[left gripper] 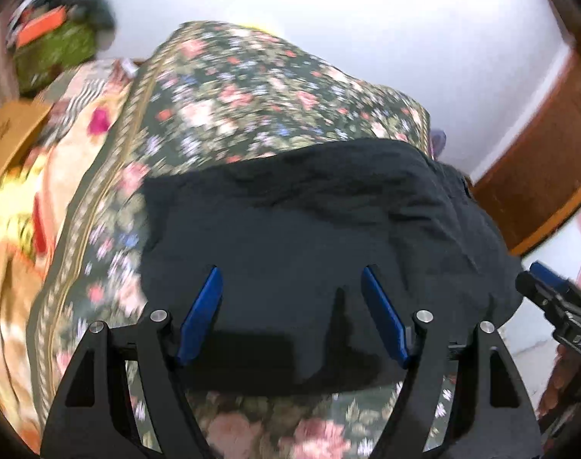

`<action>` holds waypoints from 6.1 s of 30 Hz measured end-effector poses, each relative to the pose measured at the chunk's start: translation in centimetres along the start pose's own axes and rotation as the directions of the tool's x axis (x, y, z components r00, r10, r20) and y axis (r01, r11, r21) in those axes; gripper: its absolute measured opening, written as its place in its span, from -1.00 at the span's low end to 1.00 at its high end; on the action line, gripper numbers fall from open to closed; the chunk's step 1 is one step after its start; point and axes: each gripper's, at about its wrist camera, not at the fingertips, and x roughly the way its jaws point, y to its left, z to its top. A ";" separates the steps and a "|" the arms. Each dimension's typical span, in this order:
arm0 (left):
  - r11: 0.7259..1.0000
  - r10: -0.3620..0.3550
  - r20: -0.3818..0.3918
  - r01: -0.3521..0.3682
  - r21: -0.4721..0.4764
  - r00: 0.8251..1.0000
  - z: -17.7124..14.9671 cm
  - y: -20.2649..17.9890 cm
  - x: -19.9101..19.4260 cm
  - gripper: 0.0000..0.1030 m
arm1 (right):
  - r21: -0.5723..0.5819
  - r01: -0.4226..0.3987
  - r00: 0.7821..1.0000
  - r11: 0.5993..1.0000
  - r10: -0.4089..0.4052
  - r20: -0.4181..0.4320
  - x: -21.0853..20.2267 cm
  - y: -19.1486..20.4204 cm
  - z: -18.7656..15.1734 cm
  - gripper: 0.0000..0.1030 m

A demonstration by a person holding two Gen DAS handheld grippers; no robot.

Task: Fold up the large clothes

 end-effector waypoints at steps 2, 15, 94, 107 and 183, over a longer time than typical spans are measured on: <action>0.997 0.008 0.011 -0.007 -0.077 1.000 -0.7 1.9 -1.0 0.46 | -0.008 0.000 1.000 1.000 0.000 0.003 -0.1 0.4 0.0 0.45; 0.888 -0.204 -0.155 0.116 -0.444 0.967 -7.3 9.2 0.9 0.45 | -0.066 0.087 0.993 0.994 -0.092 -0.073 4.2 1.4 -1.7 0.46; 0.771 -0.135 -0.118 0.179 0.612 0.984 -4.8 -18.4 1.4 0.72 | 0.229 -0.038 0.998 0.973 0.050 -0.047 -3.6 -6.5 -5.9 0.58; 0.854 -0.223 -0.043 0.216 0.474 0.974 -2.1 -13.7 -7.0 0.72 | 0.184 -0.200 0.979 0.962 0.190 0.070 -5.2 -3.2 -1.8 0.58; 0.938 -0.302 0.127 0.318 -0.137 0.945 9.5 12.4 -8.9 0.41 | 0.260 -0.558 0.805 0.788 0.591 -0.062 8.7 10.6 7.6 -0.34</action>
